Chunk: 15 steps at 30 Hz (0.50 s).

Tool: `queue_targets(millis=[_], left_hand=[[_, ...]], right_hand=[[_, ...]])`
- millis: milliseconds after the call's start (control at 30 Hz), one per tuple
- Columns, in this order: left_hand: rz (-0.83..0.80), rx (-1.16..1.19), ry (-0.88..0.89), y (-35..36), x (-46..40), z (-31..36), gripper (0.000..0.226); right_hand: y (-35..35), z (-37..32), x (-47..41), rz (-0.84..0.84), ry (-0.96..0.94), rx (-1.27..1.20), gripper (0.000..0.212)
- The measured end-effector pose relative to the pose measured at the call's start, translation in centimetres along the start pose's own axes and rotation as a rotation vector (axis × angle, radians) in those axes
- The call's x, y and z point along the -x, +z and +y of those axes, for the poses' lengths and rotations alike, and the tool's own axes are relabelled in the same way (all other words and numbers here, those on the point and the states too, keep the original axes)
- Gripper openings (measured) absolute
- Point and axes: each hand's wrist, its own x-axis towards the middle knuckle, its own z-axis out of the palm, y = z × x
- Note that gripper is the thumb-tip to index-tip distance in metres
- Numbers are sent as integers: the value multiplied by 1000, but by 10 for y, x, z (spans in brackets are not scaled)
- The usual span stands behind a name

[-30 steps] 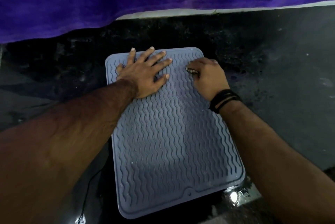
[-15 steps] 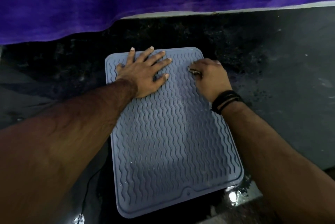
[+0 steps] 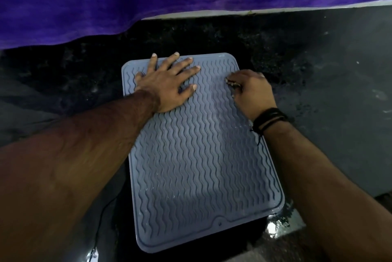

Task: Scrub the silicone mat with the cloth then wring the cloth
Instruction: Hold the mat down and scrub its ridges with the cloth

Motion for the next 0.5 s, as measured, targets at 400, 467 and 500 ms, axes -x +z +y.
queue_targets(millis=[400,467,500], left_hand=[[-8,2,-7,-4,3,2,82],[-11,6,-8,-5,4,3,82],[-11,10,-11,-5,4,3,81]], right_hand=[[-2,7,16,63,68,-20,29],[2,5,6,13,46,16,34],[4,4,6,-8,43,29,36]])
